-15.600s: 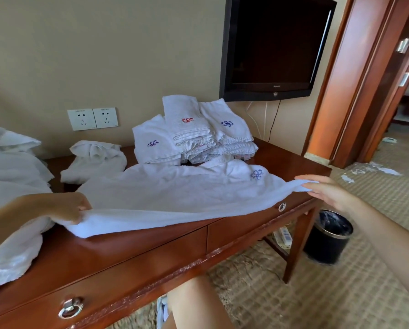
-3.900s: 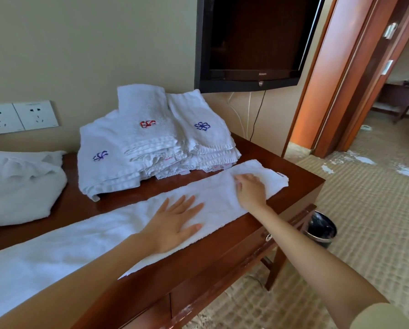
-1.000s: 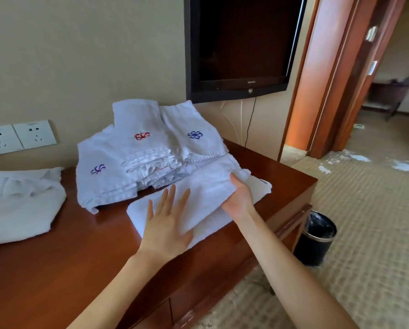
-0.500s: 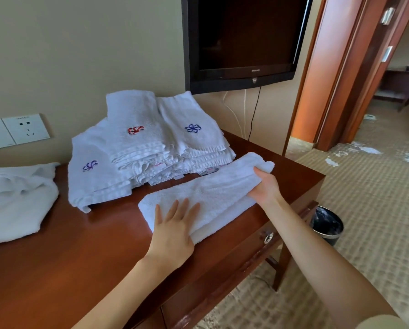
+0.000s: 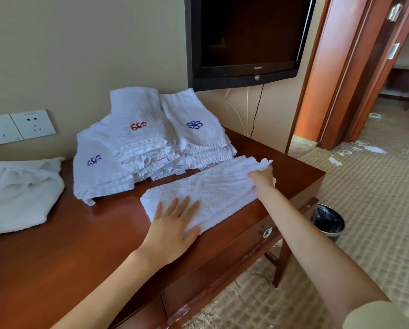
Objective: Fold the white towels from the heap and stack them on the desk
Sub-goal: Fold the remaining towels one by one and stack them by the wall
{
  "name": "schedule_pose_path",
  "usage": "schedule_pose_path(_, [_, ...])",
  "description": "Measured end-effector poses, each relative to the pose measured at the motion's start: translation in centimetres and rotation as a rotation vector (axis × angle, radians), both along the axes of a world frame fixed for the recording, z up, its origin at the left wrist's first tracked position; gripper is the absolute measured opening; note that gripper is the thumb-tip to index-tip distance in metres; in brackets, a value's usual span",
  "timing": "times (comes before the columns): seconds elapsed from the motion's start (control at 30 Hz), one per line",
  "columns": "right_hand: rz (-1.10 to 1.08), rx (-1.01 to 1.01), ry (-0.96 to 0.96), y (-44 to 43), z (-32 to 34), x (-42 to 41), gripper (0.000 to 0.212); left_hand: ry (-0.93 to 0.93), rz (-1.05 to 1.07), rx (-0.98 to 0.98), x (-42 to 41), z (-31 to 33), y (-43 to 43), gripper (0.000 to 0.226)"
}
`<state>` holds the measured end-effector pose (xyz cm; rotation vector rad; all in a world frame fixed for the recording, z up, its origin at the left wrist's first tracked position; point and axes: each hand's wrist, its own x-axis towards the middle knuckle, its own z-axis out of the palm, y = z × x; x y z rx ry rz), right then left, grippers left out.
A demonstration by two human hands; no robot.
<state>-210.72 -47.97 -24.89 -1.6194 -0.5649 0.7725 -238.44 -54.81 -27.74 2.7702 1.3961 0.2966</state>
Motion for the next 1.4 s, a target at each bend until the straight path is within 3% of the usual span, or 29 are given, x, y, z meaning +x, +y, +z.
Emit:
schedule_pose_path(0.1, [-0.015, -0.045, -0.386, -0.7, -0.8, -0.8, 0.074, -0.032, -0.008, -0.002, -0.5, -0.4, -0.1, 0.078])
schedule_pose_path(0.27, [0.018, -0.078, -0.747, -0.8, -2.7, -0.6, 0.077, -0.081, -0.068, -0.028, -2.5, -0.6, -0.2, 0.076])
schedule_pose_path(0.4, [0.017, -0.258, -1.035, -0.9, -2.2, -0.7, 0.081, -0.135, -0.139, -0.091, -4.3, 0.0, 0.1, 0.080])
schedule_pose_path(0.5, [0.003, -0.354, -1.312, -1.4, -2.2, -0.9, 0.077, -0.129, -0.183, -0.175, -5.6, 0.7, 0.7, 0.079])
schedule_pose_path(0.57, [0.146, -0.331, -1.435, -2.5, -1.6, -1.3, 0.065, -0.122, -0.205, -0.218, -6.2, 1.0, 1.1, 0.080])
schedule_pose_path(0.63, [0.430, -0.151, -1.333, -4.3, -0.5, -2.7, 0.060, -0.078, -0.220, -0.230, -6.6, 1.2, 1.2, 0.087])
schedule_pose_path(0.7, [0.760, 0.005, -1.094, -6.5, 0.4, -5.0, 0.066, -0.032, -0.210, -0.173, -6.7, 1.2, 1.3, 0.095])
schedule_pose_path(0.8, [1.069, 0.019, -0.988, -8.6, -0.1, -8.5, 0.085, -0.043, -0.131, -0.030, -6.6, 0.9, 1.7, 0.090])
schedule_pose_path(0.9, [1.081, -0.011, -1.144, -8.7, -1.4, -10.2, 0.098, -0.073, -0.008, 0.005, -6.5, 0.9, 2.4, 0.072])
schedule_pose_path(1.03, [1.022, -0.003, -1.190, -8.8, -1.9, -11.1, 0.102, -0.051, 0.009, 0.021, -6.7, 1.1, 2.7, 0.055])
schedule_pose_path(1.13, [0.997, -0.013, -1.282, -8.5, -2.0, -11.6, 0.108, -0.089, -0.041, 0.102, -6.2, 1.9, 2.9, 0.070])
schedule_pose_path(1.2, [0.976, -0.043, -1.402, -8.9, -1.4, -12.4, 0.116, -0.176, -0.074, 0.166, -5.7, 3.1, 3.0, 0.068])
schedule_pose_path(1.23, [0.949, -0.070, -1.302, -9.2, -1.0, -12.7, 0.108, -0.215, -0.081, 0.182, -5.6, 3.9, 2.9, 0.065])
schedule_pose_path(1.33, [0.747, 0.167, -0.738, -9.5, 0.5, -13.6, 0.045, -0.280, -0.086, 0.196, -5.6, 6.5, 2.5, 0.059])
schedule_pose_path(1.4, [0.690, 0.248, -0.507, -9.5, 1.8, -13.6, 0.024, -0.397, -0.064, 0.220, -5.9, 7.6, 2.3, 0.058])
